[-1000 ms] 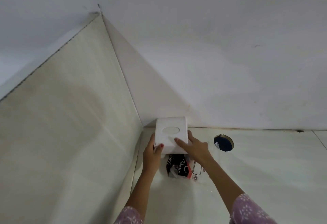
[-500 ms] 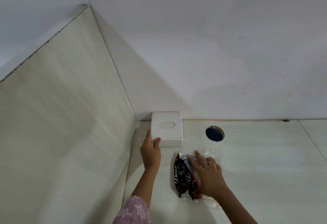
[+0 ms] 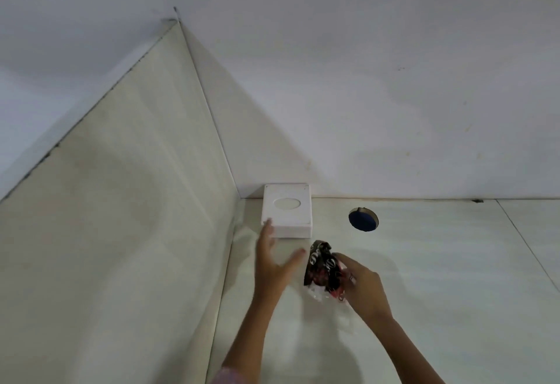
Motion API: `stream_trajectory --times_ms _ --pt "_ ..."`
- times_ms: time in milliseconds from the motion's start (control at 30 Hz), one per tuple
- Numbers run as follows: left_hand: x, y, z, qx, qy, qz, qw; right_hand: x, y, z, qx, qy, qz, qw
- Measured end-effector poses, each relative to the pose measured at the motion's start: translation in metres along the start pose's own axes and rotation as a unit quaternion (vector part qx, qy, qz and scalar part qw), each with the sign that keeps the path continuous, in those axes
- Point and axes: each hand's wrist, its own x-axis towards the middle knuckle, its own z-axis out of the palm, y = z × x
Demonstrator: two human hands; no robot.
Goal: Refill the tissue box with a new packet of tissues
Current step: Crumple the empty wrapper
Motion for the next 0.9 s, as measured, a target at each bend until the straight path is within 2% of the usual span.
stream_trajectory --times_ms 67,100,167,233,300,333,400,467,533,567,600,667,767,833,900 --pt "-0.049 0.006 0.005 -0.007 -0.173 0.037 0.984 -0.029 -0.014 -0.017 0.111 0.01 -0.012 0.994" --pt "-0.07 0.004 0.008 -0.002 -0.207 0.054 0.977 -0.046 -0.018 -0.023 0.179 -0.001 -0.009 0.984" --pt "-0.101 0.003 0.015 -0.003 -0.148 0.067 0.987 -0.08 -0.019 -0.025 0.359 -0.022 0.033 0.933" --pt "-0.123 0.016 0.018 0.029 -0.073 0.093 0.993 -0.114 -0.019 -0.021 0.518 -0.043 0.098 0.849" --pt "-0.14 0.027 0.018 0.034 -0.04 0.078 0.996 -0.14 -0.017 -0.017 0.604 -0.07 0.12 0.785" --pt "-0.147 0.03 0.016 0.007 -0.026 0.044 0.999 -0.151 -0.016 -0.017 0.614 -0.075 0.119 0.777" --pt "-0.159 0.036 0.007 -0.073 0.013 -0.035 0.997 -0.17 -0.015 -0.024 0.566 -0.123 0.072 0.812" --pt "-0.171 0.038 -0.001 -0.133 0.008 -0.091 0.987 -0.181 -0.008 -0.032 0.423 -0.194 0.002 0.885" --pt "-0.192 0.044 -0.001 -0.142 0.006 -0.104 0.984 -0.197 -0.006 -0.036 0.343 -0.224 -0.025 0.912" --pt "-0.204 0.047 0.002 -0.129 0.006 -0.095 0.987 -0.205 -0.006 -0.036 0.34 -0.207 -0.026 0.917" --pt "-0.215 0.048 0.006 -0.114 0.0 -0.086 0.99 -0.212 -0.009 -0.036 0.351 -0.152 -0.022 0.924" --pt "-0.238 0.052 0.011 -0.106 -0.037 -0.074 0.991 -0.226 -0.011 -0.034 0.42 -0.051 0.033 0.906" --pt "-0.263 0.055 0.005 -0.154 -0.143 -0.089 0.974 -0.245 -0.002 -0.04 0.528 0.011 0.07 0.846" --pt "-0.279 0.048 -0.002 -0.163 -0.207 -0.085 0.961 -0.261 0.005 -0.041 0.527 0.033 0.078 0.846" --pt "-0.296 0.04 -0.006 -0.157 -0.191 -0.081 0.966 -0.28 0.005 -0.037 0.482 0.065 0.06 0.872"
